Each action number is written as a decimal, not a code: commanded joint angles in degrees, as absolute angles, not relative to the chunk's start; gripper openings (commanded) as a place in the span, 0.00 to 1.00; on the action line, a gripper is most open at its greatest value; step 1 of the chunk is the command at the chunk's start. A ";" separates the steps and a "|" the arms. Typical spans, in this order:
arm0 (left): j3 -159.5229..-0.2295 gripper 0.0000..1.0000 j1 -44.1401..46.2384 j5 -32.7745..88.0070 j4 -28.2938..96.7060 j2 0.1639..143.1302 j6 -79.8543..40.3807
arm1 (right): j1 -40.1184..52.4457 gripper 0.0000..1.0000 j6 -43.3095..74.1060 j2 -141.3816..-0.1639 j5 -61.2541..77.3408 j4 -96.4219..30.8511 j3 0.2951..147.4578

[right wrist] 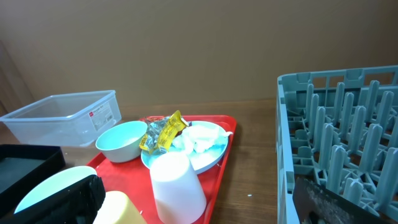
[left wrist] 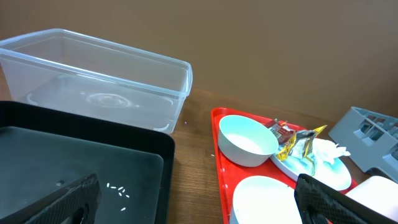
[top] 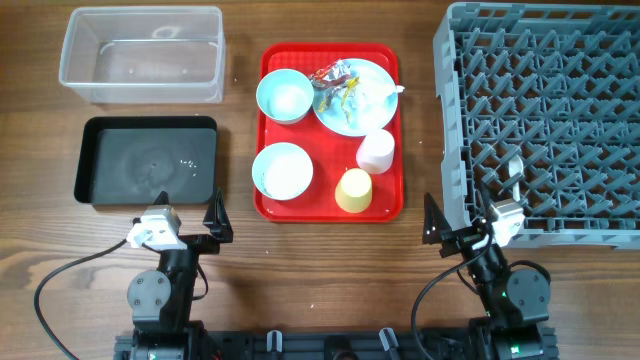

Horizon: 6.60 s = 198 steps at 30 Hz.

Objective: Sort waste into correct bins and load items into the dishwasher rack
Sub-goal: 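Move the left gripper toward the yellow wrapper on the plate, then grasp the yellow wrapper on the plate with the left gripper, then carry the yellow wrapper to the clear bin and release it, then grasp the red wrapper on the plate and drop it in the bin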

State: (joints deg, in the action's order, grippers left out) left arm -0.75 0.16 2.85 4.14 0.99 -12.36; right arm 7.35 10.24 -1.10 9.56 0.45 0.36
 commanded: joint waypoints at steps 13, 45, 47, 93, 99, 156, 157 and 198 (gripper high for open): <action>-0.32 1.00 -0.12 1.89 4.29 0.43 -12.27 | 7.53 1.00 10.63 -0.64 8.82 0.73 0.30; -1.39 1.00 -0.10 11.31 4.36 0.43 -12.49 | 7.53 1.00 9.58 -0.64 11.92 3.99 1.91; -4.93 1.00 -0.10 11.55 8.34 0.45 -12.47 | 7.53 1.00 7.09 -0.64 11.90 3.31 4.36; -106.34 0.87 25.91 10.79 31.07 125.19 5.56 | -27.77 1.00 9.13 -56.42 32.84 -29.69 43.81; -106.13 0.68 25.76 10.79 30.44 131.41 5.56 | -27.79 1.00 9.13 -56.42 32.84 -29.43 43.81; -106.08 1.00 19.62 7.46 36.45 122.19 5.82 | -27.77 1.00 10.50 -56.45 32.23 -30.09 43.79; -106.08 1.00 21.15 6.09 35.97 123.55 5.89 | -27.77 1.00 10.48 -56.49 31.97 -30.11 43.79; -106.08 0.17 -1.32 -13.96 31.77 122.43 5.08 | -27.77 1.00 10.66 -59.05 31.99 -31.18 43.77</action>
State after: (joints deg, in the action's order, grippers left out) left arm -106.24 1.74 -13.04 31.42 120.29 5.69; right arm -27.49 10.28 -58.67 32.51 -30.96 42.96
